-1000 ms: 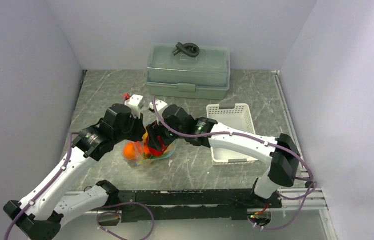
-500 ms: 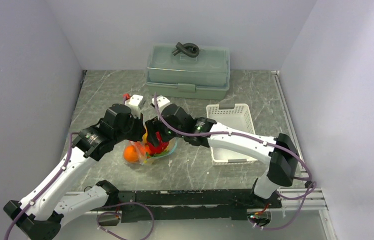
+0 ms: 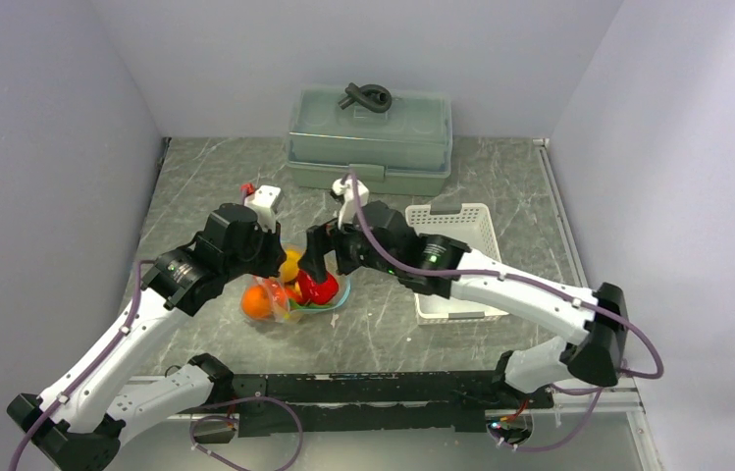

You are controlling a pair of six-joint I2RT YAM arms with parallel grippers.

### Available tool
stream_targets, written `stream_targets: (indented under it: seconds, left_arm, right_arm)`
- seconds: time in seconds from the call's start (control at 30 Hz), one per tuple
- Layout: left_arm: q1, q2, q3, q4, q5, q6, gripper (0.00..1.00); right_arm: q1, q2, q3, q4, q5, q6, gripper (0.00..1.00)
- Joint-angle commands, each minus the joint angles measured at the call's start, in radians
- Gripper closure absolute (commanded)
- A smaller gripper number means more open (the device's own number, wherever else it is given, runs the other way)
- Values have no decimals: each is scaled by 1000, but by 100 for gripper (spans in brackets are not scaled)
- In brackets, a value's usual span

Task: Place the food in the zip-top bag and seal the zipper
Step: Place the fake vegetable in the zipper food storage bag, then adjust the zipper food storage bag at the center of the board.

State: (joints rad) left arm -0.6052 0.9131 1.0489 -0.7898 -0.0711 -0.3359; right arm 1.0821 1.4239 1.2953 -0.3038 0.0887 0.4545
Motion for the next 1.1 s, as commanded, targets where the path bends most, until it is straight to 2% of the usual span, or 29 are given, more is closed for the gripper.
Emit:
stream_targets:
  seconds: [0.0, 0.17, 0.3, 0.53, 0.67, 0.87, 1.0, 1.07]
  left_arm:
    - [7, -12, 3, 47, 16, -2, 100]
    - [8, -10, 3, 46, 18, -2, 100]
    - [9, -14, 2, 46, 15, -2, 100]
    - [9, -13, 2, 44, 12, -3, 100]
    - [8, -13, 2, 44, 11, -3, 100]
    - [8, -13, 2, 43, 11, -3, 100]
    - [8, -16, 2, 44, 13, -5, 100]
    - [9, -16, 2, 45, 18, -3, 100]
  right_arm:
    - [3, -90, -60, -10, 88, 80, 4]
    - [3, -109, -115, -58, 121, 162, 13]
    - [2, -106, -155, -67, 134, 219, 27]
    - [3, -90, -217, -74, 153, 298, 45]
    - [3, -95, -246, -69, 172, 325, 53]
    - [2, -72, -256, -60, 174, 344, 71]
    - [2, -51, -253, -53, 173, 349, 78]
    - [2, -41, -244, -51, 164, 346, 88]
